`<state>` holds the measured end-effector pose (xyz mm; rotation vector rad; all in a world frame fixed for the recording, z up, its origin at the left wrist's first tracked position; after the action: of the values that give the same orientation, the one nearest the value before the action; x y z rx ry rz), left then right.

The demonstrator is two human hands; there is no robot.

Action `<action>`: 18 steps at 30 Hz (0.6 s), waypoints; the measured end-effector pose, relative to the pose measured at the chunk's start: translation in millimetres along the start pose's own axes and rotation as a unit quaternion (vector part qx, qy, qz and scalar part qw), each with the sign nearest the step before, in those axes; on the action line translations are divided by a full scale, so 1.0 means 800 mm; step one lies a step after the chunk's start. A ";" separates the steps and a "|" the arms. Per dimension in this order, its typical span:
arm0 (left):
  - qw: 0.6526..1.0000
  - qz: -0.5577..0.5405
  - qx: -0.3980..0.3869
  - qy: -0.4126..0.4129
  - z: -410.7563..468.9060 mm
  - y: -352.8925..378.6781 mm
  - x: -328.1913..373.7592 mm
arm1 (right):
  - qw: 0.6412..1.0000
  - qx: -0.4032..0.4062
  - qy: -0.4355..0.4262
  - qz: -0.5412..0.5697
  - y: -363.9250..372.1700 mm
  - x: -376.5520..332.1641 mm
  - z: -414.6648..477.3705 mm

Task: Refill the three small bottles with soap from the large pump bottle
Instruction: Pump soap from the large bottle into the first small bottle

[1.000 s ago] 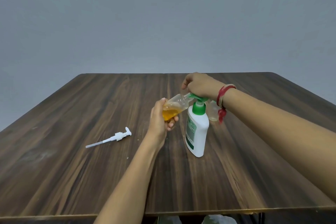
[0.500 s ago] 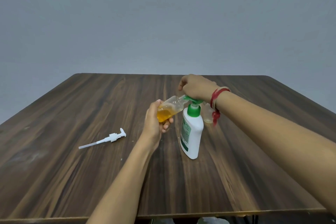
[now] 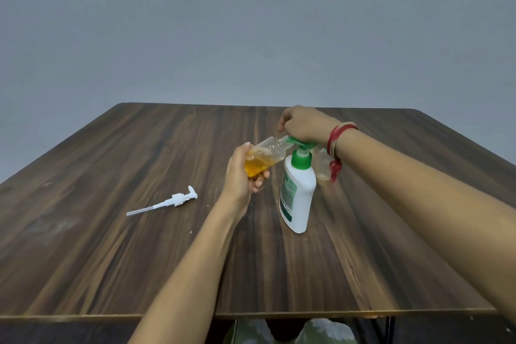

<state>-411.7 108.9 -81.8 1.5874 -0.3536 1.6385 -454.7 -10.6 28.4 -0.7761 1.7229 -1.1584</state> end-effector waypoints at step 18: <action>1.000 0.003 0.009 -0.005 -0.001 -0.001 0.001 | 1.000 0.010 -0.008 0.025 0.006 0.001 0.003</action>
<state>-411.6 110.0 -81.8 1.6096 -0.3506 1.6431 -453.2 -10.5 23.4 -0.7251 1.7068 -1.1316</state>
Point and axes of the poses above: each hand's wrist, its own z-axis towards the middle knuckle, its own y-axis out of the palm, x = y × z, the point moved 1 cm from there along z, towards the middle knuckle, and after that the axes turned 11 degrees about -x, right-handed, at the moved point
